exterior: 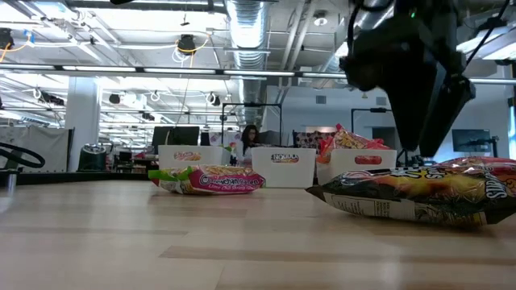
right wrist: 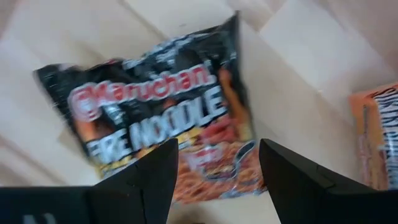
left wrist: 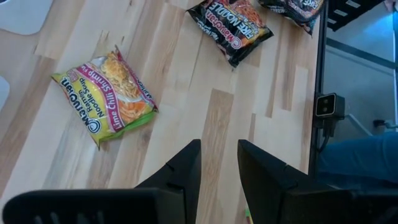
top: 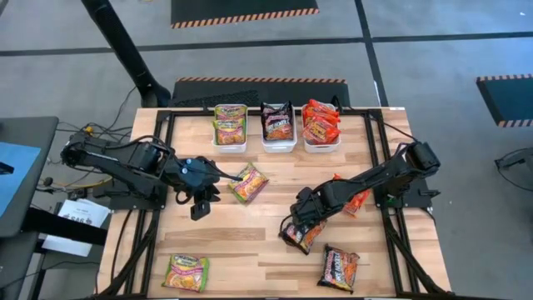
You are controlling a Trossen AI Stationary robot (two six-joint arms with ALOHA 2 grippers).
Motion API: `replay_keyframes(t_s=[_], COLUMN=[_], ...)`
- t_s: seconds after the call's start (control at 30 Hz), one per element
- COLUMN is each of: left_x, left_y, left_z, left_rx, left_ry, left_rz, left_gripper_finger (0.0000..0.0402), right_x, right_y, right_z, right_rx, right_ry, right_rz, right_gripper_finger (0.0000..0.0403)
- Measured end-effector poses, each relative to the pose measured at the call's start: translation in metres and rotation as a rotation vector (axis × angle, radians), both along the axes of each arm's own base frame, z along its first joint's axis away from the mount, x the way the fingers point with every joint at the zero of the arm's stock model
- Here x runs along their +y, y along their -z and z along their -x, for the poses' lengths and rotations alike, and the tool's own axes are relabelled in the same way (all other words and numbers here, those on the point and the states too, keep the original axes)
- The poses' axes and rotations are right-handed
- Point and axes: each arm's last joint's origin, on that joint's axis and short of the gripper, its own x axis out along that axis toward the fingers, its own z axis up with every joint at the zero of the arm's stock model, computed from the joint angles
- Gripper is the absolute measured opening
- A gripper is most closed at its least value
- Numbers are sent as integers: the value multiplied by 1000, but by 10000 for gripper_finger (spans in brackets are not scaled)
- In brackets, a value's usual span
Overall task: Sort Maruchan noodles
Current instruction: Put the black noodle pack into the middle white bin
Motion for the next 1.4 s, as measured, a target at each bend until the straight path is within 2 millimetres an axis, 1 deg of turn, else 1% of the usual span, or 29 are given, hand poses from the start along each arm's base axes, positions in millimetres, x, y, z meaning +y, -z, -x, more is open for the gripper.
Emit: replay_keyframes(t_s=[0.17, 0.37, 0.57, 0.8, 0.93, 1.03, 1.1, 1.2, 1.3, 1.4], left_x=[0, 0, 0, 0, 0, 0, 0, 0, 0, 0], left_y=[0, 0, 0, 0, 0, 0, 0, 0, 0, 0], left_z=[0, 0, 0, 0, 0, 0, 0, 0, 0, 0], left_rx=[-2, -2, -2, -2, -2, -2, 0, 2, 2, 2], left_ry=[0, 0, 0, 8, 8, 8, 8, 8, 8, 8], left_rz=[1, 1, 0, -7, -7, -7, -8, -8, -8, -8], left_gripper_finger=[90, 90, 90, 90, 90, 90, 90, 90, 90, 90], right_x=[-9, -11, -18, -17, -16, -13, -10, -8, -8, -9], right_y=[10, 16, 27, 27, 37, 51, 58, 64, 65, 65], right_z=[3, -1, 5, 0, -4, -11, -16, -19, -20, -20], right_rx=[25, -35, 1, -42, -14, 8, 13, 16, 2, 3], right_ry=[11, -19, 5, 29, 66, 62, 75, 75, 102, 122], right_rz=[5, -24, -26, -62, -70, -137, -178, -199, -192, -191], right_gripper_finger=[249, 249, 249, 249, 249, 247, 240, 216, 180, 134])
